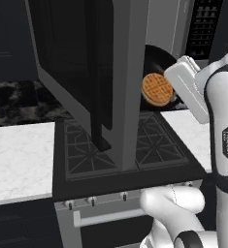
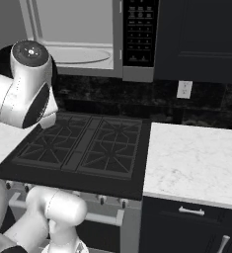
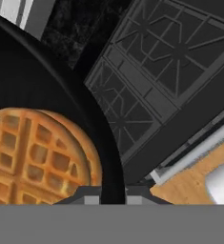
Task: Open the microwave, place the bowl with waffle inside the microwave, then close the microwave door and turn it on.
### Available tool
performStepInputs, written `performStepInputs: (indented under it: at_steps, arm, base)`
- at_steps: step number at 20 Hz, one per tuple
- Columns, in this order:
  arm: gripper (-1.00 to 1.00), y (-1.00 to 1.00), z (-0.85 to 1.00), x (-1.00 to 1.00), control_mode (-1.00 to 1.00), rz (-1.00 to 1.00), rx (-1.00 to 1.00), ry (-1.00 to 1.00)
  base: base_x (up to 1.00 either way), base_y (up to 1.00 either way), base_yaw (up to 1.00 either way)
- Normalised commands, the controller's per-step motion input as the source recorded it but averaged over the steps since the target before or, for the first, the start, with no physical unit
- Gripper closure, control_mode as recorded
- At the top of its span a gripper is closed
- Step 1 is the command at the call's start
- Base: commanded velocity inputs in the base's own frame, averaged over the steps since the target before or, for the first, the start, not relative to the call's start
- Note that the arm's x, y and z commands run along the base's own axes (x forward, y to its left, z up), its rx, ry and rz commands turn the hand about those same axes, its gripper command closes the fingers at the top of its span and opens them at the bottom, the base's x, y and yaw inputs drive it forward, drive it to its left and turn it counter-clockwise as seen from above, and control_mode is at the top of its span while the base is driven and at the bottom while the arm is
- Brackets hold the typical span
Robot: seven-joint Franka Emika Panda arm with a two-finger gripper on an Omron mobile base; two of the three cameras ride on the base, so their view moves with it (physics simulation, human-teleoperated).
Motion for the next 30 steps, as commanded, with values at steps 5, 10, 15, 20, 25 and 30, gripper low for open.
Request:
performStepInputs:
  at_steps: [5, 10, 15, 20, 25, 30]
  arm:
    - [1.0, 0.42, -0.02, 0.55, -1.0, -0.01, -0.02, 0.11]
    - [1.0, 0.07, 0.27, 0.76, -1.0, -0.11, 0.02, -0.03]
    - [1.0, 0.01, 0.21, 0.78, -1.0, -0.04, 0.01, 0.06]
    - [1.0, 0.24, 0.28, 0.64, -1.0, -0.05, 0.0, 0.03]
    - [1.0, 0.31, -0.09, 0.7, -1.0, -0.03, 0.0, 0.03]
    - [1.0, 0.1, 0.07, 0.71, -1.0, -0.07, 0.0, 0.0]
  base:
    - [0.0, 0.0, 0.0]
    - [0.0, 0.0, 0.0]
    - [0.0, 0.0, 0.0]
    - [0.0, 0.0, 0.0]
    - [0.0, 0.0, 0.0]
    - [0.0, 0.0, 0.0]
